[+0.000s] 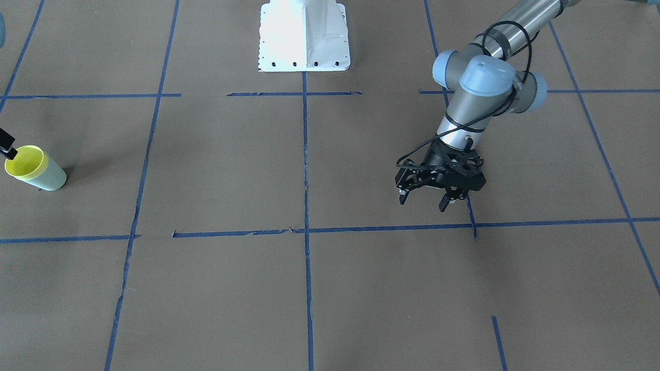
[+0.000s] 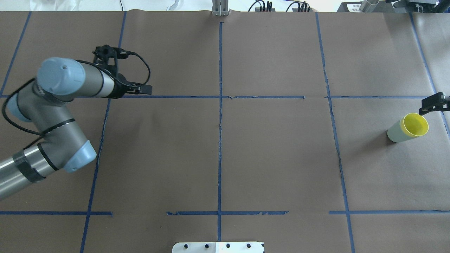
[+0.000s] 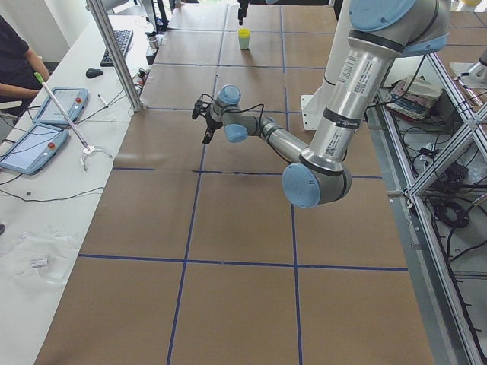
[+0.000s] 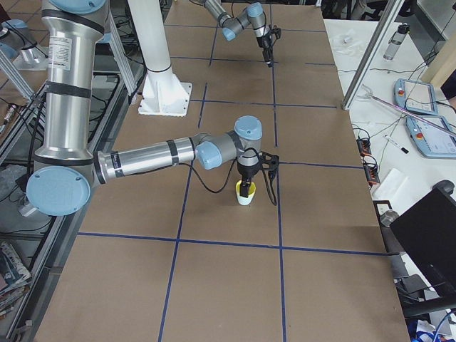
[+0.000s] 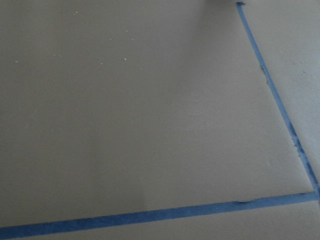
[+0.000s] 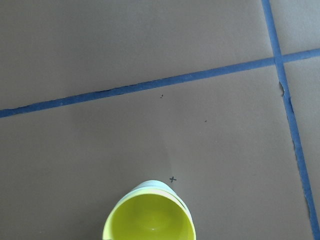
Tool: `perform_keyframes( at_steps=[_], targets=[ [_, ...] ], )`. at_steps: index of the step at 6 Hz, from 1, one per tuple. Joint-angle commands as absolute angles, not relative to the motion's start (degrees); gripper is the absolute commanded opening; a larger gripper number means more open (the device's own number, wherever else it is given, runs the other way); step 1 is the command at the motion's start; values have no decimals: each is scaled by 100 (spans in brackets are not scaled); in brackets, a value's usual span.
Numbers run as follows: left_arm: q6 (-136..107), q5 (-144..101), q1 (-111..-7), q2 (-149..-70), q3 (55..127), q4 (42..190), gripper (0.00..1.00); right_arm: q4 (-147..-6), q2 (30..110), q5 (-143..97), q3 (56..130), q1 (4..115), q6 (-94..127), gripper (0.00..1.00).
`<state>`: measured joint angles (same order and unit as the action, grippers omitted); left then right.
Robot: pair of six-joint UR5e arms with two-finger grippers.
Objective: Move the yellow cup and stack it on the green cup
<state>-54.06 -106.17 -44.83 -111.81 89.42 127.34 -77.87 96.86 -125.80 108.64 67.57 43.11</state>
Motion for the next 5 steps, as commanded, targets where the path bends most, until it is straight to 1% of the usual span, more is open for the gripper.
perform_keyframes(
  at_steps=[1,2,3,4,5],
  targets=[
    [-4085,-12050,-5592,-10847,8476,12700,99,-7831,9650,-12586,10846,7152,3486,100],
    [-3138,-12720,-6347,-10828,8072,12639,99,-7875,9650,-12577,10767,7407,2967,100],
    [-2050,-12866,-7016,-10811,7894,12047,99,-7866,9598,-12586,10523,7644,2483,100],
    [-612,-12867,-7579,-10854,7832,11040,99,-7901,9337,-12734,10112,8038,1826,100],
    [-15,-12911,-8090,-10907,7857,10125,99,-8058,8890,-13414,9490,8373,1402,100]
  ],
)
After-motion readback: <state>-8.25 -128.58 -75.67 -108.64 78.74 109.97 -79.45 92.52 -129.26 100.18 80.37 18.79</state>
